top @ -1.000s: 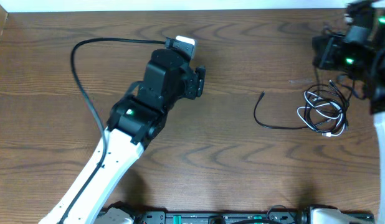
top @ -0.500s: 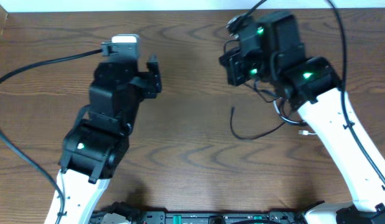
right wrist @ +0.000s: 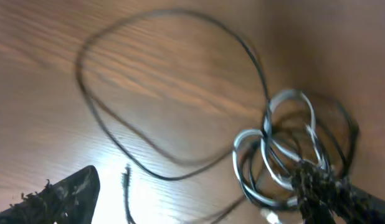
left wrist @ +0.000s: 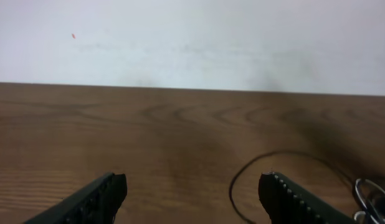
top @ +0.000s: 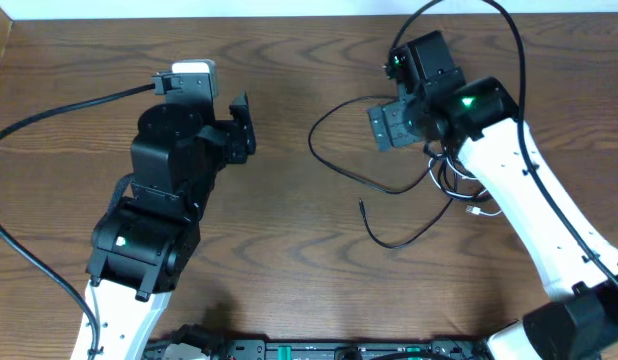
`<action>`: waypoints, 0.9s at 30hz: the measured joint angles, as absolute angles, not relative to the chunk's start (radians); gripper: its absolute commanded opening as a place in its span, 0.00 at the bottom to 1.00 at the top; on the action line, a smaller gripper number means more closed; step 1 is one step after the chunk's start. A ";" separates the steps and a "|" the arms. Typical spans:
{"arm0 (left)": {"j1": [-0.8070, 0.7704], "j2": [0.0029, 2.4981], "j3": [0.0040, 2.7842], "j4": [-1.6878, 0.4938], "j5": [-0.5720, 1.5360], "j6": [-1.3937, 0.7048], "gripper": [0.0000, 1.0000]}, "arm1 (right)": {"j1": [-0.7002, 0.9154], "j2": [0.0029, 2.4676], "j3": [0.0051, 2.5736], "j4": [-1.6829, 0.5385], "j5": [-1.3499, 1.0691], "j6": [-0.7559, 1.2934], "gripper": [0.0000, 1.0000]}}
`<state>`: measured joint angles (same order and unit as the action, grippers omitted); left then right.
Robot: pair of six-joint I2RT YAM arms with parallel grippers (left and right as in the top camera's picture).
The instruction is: Untangle cables
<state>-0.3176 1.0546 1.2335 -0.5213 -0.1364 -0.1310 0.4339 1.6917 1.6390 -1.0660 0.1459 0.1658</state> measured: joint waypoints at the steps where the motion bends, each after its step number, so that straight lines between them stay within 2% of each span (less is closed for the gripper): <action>1: -0.318 1.055 1.234 -0.527 -0.132 -0.131 0.73 | 0.418 1.706 1.639 -1.083 0.160 0.194 0.84; 7: -0.318 1.055 1.234 -0.542 -0.080 -0.131 0.74 | 0.331 1.761 1.567 -1.061 0.173 0.273 0.79; 13: -0.318 1.055 1.234 -0.555 -0.049 -0.131 0.74 | 0.310 1.776 1.225 -0.738 0.158 0.322 0.78; 18: -0.318 1.055 1.234 -0.573 -0.047 -0.131 0.74 | 0.303 1.777 1.065 -0.596 0.127 0.330 0.82; 21: -0.318 1.055 1.234 -0.580 -0.043 -0.131 0.73 | 0.275 1.777 1.038 -0.574 0.119 0.330 0.83; 27: -0.318 1.055 1.234 -0.588 -0.020 -0.131 0.74 | 0.107 1.777 1.037 -0.587 0.085 0.307 0.81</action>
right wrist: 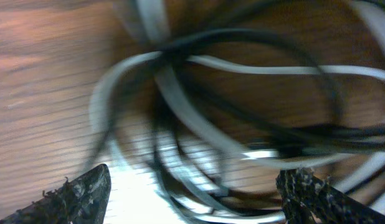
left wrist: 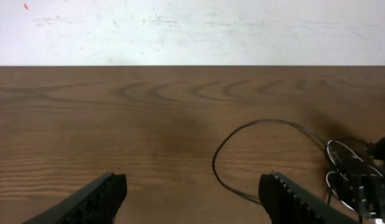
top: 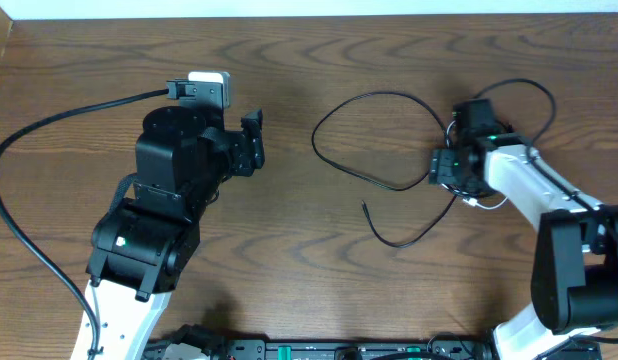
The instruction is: Untangle cables
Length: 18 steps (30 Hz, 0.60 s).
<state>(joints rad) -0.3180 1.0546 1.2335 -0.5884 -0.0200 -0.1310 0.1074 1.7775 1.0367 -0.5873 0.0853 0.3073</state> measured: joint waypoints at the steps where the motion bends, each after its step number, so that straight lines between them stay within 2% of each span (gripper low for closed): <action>1: -0.318 1.055 1.234 -0.588 -0.020 -0.131 0.74 | 0.090 1.777 1.037 -0.594 0.081 0.302 0.81; 3: -0.318 1.055 1.234 -0.588 -0.020 -0.131 0.73 | 0.068 1.777 1.037 -0.606 0.067 0.287 0.73; 7: -0.318 1.055 1.234 -0.588 -0.012 -0.131 0.74 | 0.069 1.777 1.037 -0.625 0.021 0.255 0.24; 8: -0.318 1.055 1.234 -0.588 -0.012 -0.131 0.74 | 0.072 1.777 1.037 -0.627 0.006 0.251 0.07; 9: -0.318 1.055 1.234 -0.588 -0.009 -0.131 0.74 | 0.073 1.777 1.037 -0.627 -0.006 0.252 0.01; 18: -0.318 1.055 1.234 -0.588 -0.005 -0.131 0.73 | 0.185 1.777 1.036 -0.476 -0.224 0.257 0.01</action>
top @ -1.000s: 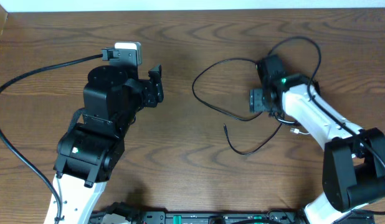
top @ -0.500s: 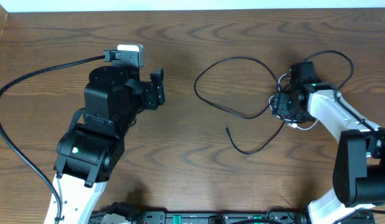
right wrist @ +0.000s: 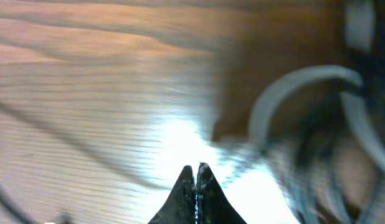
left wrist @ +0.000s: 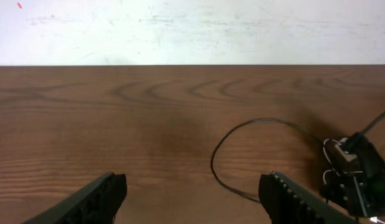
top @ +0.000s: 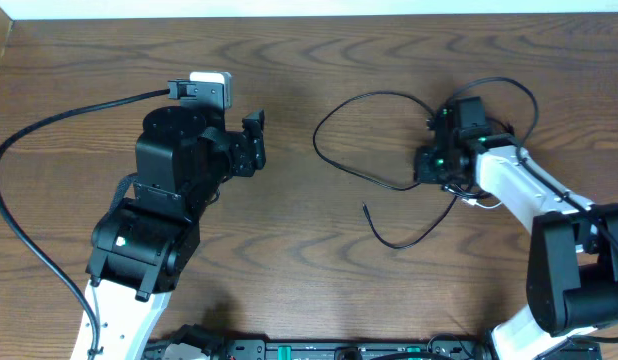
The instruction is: Untangle cables
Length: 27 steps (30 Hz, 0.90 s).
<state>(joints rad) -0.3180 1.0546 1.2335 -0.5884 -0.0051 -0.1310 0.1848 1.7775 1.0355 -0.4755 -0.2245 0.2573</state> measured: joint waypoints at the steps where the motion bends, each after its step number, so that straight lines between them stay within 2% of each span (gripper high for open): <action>1: -0.318 1.055 1.234 -0.588 -0.005 -0.131 0.73 | 0.207 1.777 1.036 -0.459 -0.237 0.260 0.06; 2: -0.318 1.055 1.234 -0.589 -0.005 -0.131 0.73 | 0.222 1.777 1.036 -0.451 -0.242 0.261 0.17; 3: -0.318 1.055 1.234 -0.589 -0.006 -0.131 0.73 | 0.243 1.777 1.036 -0.444 -0.239 0.273 0.38; 5: -0.318 1.055 1.234 -0.589 -0.005 -0.131 0.73 | 0.266 1.777 1.036 -0.443 -0.230 0.288 0.44; 9: -0.318 1.055 1.234 -0.591 -0.006 -0.131 0.73 | 0.255 1.777 1.036 -0.450 -0.172 0.295 0.46; 19: -0.318 1.055 1.234 -0.595 -0.006 -0.124 0.73 | 0.099 1.777 1.036 -0.488 -0.047 0.191 0.53; 24: -0.318 1.055 1.234 -0.595 -0.005 -0.114 0.74 | 0.055 1.777 1.036 -0.504 -0.007 0.147 0.65; 27: -0.318 1.055 1.234 -0.595 -0.006 -0.108 0.73 | 0.050 1.777 1.036 -0.508 0.028 0.135 0.66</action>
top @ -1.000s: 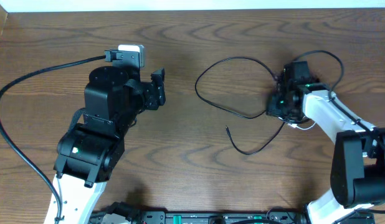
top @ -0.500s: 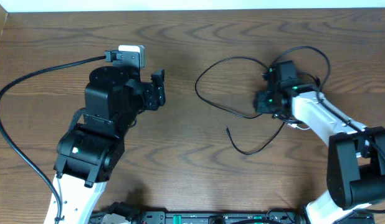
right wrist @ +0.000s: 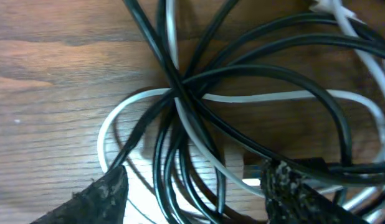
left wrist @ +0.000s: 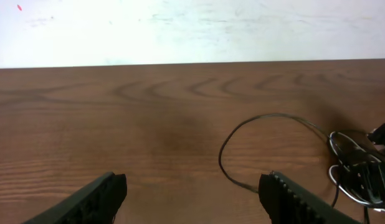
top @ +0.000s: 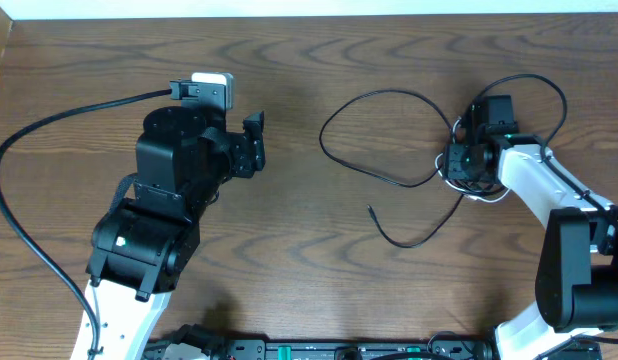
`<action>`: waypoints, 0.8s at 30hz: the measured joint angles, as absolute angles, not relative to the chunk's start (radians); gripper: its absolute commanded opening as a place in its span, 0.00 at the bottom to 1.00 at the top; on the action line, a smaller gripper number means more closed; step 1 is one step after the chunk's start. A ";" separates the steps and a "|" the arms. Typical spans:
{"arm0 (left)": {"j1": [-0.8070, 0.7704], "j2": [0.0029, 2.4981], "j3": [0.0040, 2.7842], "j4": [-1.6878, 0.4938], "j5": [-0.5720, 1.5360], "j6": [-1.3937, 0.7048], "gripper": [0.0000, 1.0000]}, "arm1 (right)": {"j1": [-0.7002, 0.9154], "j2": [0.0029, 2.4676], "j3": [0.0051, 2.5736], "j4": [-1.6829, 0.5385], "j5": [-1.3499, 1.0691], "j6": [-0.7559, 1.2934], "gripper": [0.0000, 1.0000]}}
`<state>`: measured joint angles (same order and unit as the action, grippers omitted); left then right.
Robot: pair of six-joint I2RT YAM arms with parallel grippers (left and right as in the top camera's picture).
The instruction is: Untangle cables
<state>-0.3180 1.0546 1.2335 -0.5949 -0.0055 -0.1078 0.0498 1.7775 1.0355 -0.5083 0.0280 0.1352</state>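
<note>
The tangle (top: pixel 467 185) of black and white cables (right wrist: pixel 199 118) lies on the table at the right. A thin black loop (top: pixel 374 100) runs left out of it, and a loose black end (top: pixel 371 210) lies nearer the front. My right gripper (right wrist: pixel 192 199) is low over the knot, open, with several black strands and a white one lying between its fingers (right wrist: pixel 96 199). In the overhead view the right gripper (top: pixel 463 162) covers the knot's left side. My left gripper (left wrist: pixel 192 199) is open and holds nothing. It hovers far to the left (top: pixel 251 145), with the loop (left wrist: pixel 242 134) ahead of it.
The brown wooden table (top: pixel 309 270) ends at a white wall (left wrist: pixel 192 31) behind. A thick black arm cable (top: pixel 49 115) arcs over the table's left side. The right arm's white link (top: pixel 549 190) reaches in from the right front.
My right gripper was shut and sat a little further left. Now it is open, further right over the knot. The thin loop and loose end lie slightly further right. The left arm is still.
My right gripper was open, high above the tangle, with the left gripper open at the left. Then it was low at the knot, still open. Then it was shut, a bit further left. Now it is open over the knot again, the loop slightly shifted.
</note>
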 measured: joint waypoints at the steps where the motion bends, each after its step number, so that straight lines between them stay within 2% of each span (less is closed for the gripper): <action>1: -0.318 1.055 1.234 -0.595 -0.005 -0.107 0.74 | 0.050 1.777 1.036 -0.509 0.036 0.130 0.66; 6: -0.318 1.055 1.234 -0.595 -0.005 -0.107 0.73 | 0.050 1.781 1.036 -0.513 0.052 0.120 0.65; 10: -0.318 1.055 1.234 -0.596 -0.005 -0.107 0.73 | 0.050 1.808 1.048 -0.511 0.081 0.113 0.55; 12: -0.318 1.055 1.234 -0.596 -0.005 -0.107 0.73 | 0.050 1.813 1.053 -0.508 0.085 0.113 0.29; 14: -0.318 1.055 1.234 -0.596 -0.005 -0.107 0.73 | 0.050 1.820 1.053 -0.504 0.073 0.112 0.18; 16: -0.318 1.055 1.234 -0.596 -0.006 -0.107 0.73 | 0.050 1.845 1.052 -0.501 0.048 0.115 0.01; 24: -0.318 1.055 1.234 -0.597 -0.005 -0.107 0.74 | 0.064 1.845 1.050 -0.471 -0.178 0.110 0.01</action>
